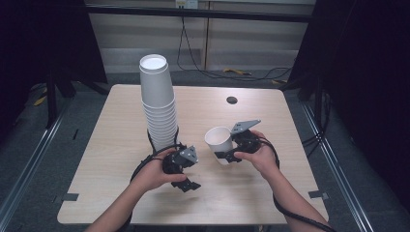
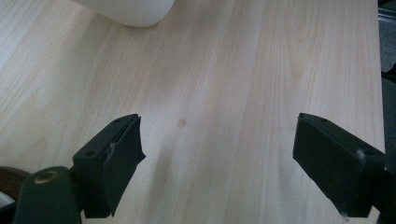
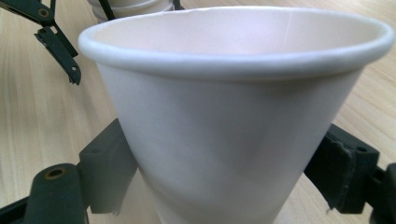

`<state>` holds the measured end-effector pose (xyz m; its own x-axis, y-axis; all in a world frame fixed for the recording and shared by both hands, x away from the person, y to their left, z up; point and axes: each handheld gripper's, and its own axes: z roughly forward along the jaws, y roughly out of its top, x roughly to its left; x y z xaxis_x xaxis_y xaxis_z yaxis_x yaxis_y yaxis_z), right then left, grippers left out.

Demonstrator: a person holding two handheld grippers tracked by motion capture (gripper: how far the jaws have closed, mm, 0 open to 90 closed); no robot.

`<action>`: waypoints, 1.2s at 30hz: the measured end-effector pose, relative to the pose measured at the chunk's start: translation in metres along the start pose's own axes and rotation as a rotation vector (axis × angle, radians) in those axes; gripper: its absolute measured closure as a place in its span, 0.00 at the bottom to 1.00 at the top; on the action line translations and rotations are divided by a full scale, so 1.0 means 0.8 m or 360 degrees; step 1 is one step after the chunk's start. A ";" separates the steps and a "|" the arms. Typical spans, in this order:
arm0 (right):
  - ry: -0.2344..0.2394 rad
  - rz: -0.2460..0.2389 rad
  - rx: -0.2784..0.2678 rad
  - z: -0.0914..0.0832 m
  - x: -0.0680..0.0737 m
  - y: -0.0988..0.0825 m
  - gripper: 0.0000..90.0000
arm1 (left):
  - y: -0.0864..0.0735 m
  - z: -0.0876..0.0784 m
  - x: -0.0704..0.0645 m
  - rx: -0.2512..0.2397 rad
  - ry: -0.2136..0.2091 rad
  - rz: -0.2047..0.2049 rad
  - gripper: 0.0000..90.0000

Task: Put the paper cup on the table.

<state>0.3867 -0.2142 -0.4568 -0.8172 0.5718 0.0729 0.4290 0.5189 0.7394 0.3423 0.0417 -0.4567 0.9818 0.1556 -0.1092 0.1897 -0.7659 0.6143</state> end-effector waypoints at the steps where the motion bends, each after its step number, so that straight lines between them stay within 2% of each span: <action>1: 0.0005 0.0002 -0.0002 0.000 0.000 -0.001 0.20 | 0.000 0.000 0.000 0.0000 0.0001 0.0000 0.17; 23: 0.0035 0.0000 -0.0040 -0.010 0.002 -0.014 0.19 | 0.003 0.001 -0.001 0.0015 -0.0002 0.0012 0.17; 27: 0.0050 0.0000 -0.0007 -0.012 0.003 -0.016 0.19 | 0.003 0.001 -0.001 0.0012 -0.0002 0.0009 0.17; 28: 0.0054 -0.0024 0.0013 -0.012 0.004 -0.017 0.19 | 0.003 0.001 -0.001 0.0013 -0.0001 0.0009 0.17; 33: 0.0048 -0.0047 0.0076 -0.012 0.007 -0.019 0.19 | 0.004 0.002 -0.002 0.0012 -0.0004 0.0015 0.17; 36: 0.0056 -0.0044 0.0073 -0.011 0.007 -0.020 0.19 | 0.004 0.002 -0.002 0.0012 -0.0005 0.0006 0.17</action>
<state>0.3716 -0.2247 -0.4626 -0.8417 0.5344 0.0770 0.4226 0.5631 0.7102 0.3413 0.0379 -0.4559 0.9825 0.1507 -0.1094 0.1861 -0.7711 0.6088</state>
